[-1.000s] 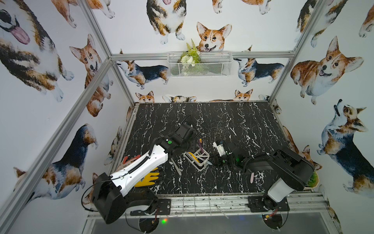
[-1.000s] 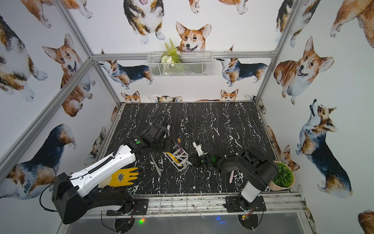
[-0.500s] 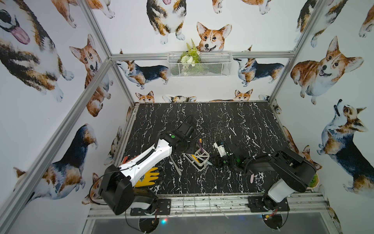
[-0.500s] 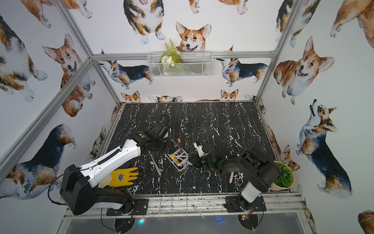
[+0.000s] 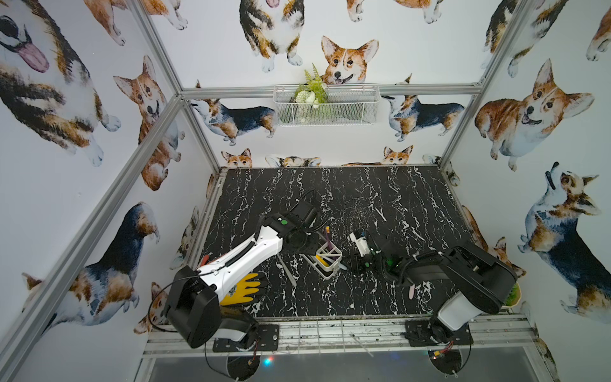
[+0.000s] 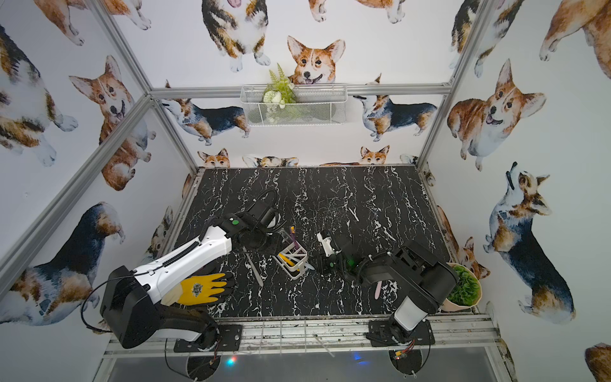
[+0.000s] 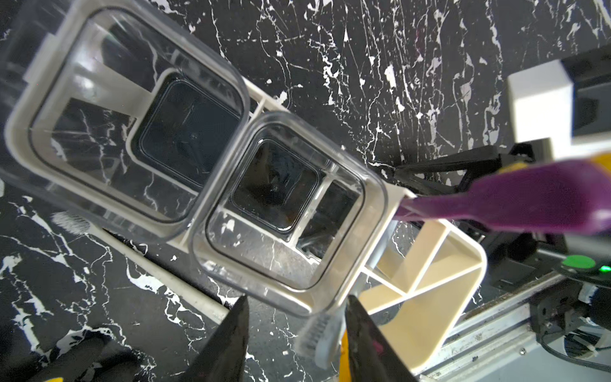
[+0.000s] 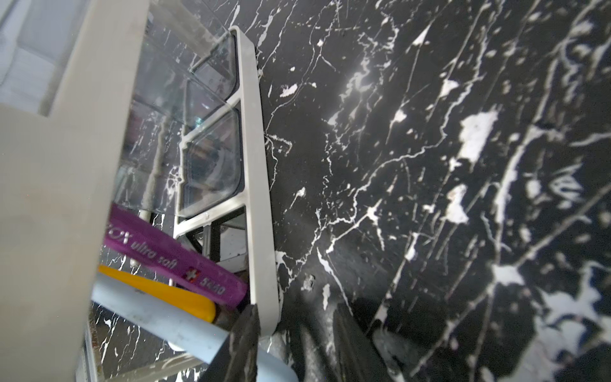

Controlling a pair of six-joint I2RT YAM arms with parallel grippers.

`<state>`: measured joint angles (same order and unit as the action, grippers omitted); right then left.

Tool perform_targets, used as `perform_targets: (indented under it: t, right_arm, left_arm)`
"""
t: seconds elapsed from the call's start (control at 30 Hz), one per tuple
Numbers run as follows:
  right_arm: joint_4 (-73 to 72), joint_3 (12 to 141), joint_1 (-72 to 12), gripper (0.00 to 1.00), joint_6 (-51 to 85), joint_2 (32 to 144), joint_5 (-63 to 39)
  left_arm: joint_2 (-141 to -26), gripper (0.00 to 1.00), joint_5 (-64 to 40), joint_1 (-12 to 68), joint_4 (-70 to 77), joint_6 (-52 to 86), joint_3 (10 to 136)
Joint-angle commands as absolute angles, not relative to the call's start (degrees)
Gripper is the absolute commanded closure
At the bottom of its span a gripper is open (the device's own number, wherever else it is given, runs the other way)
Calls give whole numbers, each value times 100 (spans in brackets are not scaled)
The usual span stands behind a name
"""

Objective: Place the toothbrush into the toothbrush holder
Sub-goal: Adjust the toothbrush at the toothbrush holder.

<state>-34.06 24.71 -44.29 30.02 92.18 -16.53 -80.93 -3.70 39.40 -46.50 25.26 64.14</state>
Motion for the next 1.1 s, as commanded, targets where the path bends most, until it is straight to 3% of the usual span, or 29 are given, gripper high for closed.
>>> perform_targets:
  t: [0.0,0.6,0.87,1.07]
  right_arm:
    - [-3086,2419,-4453,60,3067,9281,-1582]
    - [-3153,2408,-4504,59,3076,9263,-1573]
    - [-3057,2422,-4501,47,3046,9119,-1536]
    - [-2758,2410,-4500,43,2947,8812,-1425]
  left_arm:
    - [-8150,51,-282,3930,-4733,2503,6403]
    - [-8229,76,-216,3932,-4638,2689,6617]
    - [-8174,84,-145,3929,-4736,2775,6808]
    - [-8096,88,-6,3986,-4777,2777,6931]
